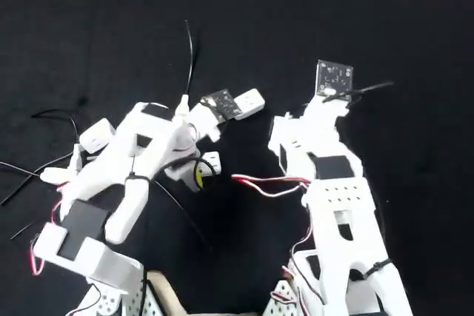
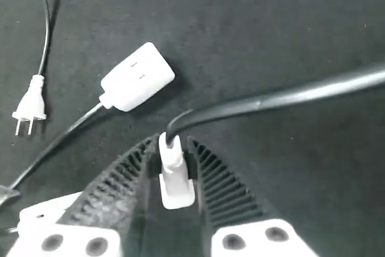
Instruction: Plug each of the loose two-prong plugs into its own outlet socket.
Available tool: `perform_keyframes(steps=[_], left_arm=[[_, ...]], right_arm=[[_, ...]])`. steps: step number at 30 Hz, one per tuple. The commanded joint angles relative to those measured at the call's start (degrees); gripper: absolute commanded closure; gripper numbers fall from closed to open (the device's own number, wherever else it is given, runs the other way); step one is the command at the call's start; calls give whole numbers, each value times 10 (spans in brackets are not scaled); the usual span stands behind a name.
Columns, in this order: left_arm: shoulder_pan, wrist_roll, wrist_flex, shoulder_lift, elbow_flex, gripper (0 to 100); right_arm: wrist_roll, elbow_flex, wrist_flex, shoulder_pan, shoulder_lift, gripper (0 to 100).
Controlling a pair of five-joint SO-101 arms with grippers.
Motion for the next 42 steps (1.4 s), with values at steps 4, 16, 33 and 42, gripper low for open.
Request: perform_keyframes(steps=[4,16,33,42], left_arm=[[45,-4,0,-3,20,777],[80,7,-40,0,37,801],[77,371,-36,2,-3,746],[76,318,22,-4,-27,656]], right_arm=[[-2,-44,18,41,-15,986],[40,-88,98,156,-15,985],[43,-76,94,147,-15,985],[185,-44,12,11,-12,986]])
